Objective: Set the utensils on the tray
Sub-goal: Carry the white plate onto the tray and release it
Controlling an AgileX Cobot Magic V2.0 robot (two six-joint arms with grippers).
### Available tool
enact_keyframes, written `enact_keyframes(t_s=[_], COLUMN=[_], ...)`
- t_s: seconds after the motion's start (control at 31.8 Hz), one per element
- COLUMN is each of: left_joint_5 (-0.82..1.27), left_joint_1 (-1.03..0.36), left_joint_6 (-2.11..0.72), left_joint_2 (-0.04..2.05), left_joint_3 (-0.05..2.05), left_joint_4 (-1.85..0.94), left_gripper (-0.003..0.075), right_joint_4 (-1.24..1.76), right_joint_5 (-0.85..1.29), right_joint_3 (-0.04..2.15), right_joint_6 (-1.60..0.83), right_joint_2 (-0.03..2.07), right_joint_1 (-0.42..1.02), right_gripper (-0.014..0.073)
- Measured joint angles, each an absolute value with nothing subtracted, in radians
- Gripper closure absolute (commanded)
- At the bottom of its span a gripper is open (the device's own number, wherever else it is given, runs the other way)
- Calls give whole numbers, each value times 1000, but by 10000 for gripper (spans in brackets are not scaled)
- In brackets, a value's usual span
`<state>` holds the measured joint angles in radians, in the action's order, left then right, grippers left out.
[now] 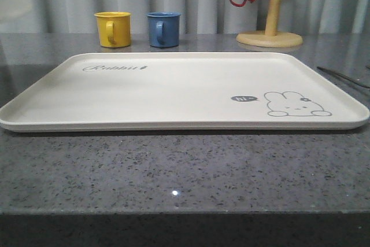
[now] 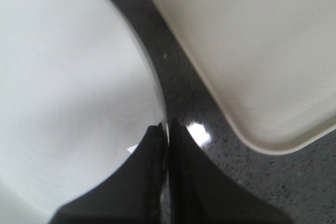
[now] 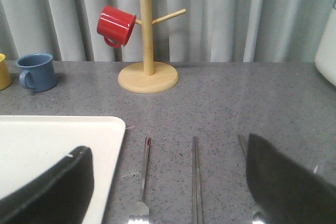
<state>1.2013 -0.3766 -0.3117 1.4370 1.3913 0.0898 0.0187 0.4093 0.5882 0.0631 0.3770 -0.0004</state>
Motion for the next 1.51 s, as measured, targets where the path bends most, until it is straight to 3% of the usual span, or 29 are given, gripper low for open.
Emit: enact_keyframes(t_s=[0.53,1.04,1.1,1.26,1.32,1.45,1.51], left_joint_5=[1197,1176,1176,1193,1195,1226,1228], left_joint_1=[-747,-782,-782,-782,-782,-782,-782], left_joint_6=[-287,-287,-287,-287,-284,-268,-265], left_joint_2=[1635,1755,1755,1755,1755,1757,1751], left_joint_3=[1522,1522,1522,1526,1526,1558,1584], left_joint_4=[95,103,101,92,91,89,89], left_gripper=[738,735,701,479,430,456,506], right_joint_4=[19,19,19,19,19,19,19], right_joint_5=[411,414,414,414,414,414,414], right_joint_3=[588,588,588,588,588,588,588], right_joint_6=[63,63,63,63,63,63,63], right_joint_2=[377,377,377,377,377,377,377], right_joint_1=[0,0,0,0,0,0,0], right_gripper=[-26,-26,-26,-26,-26,-26,-26])
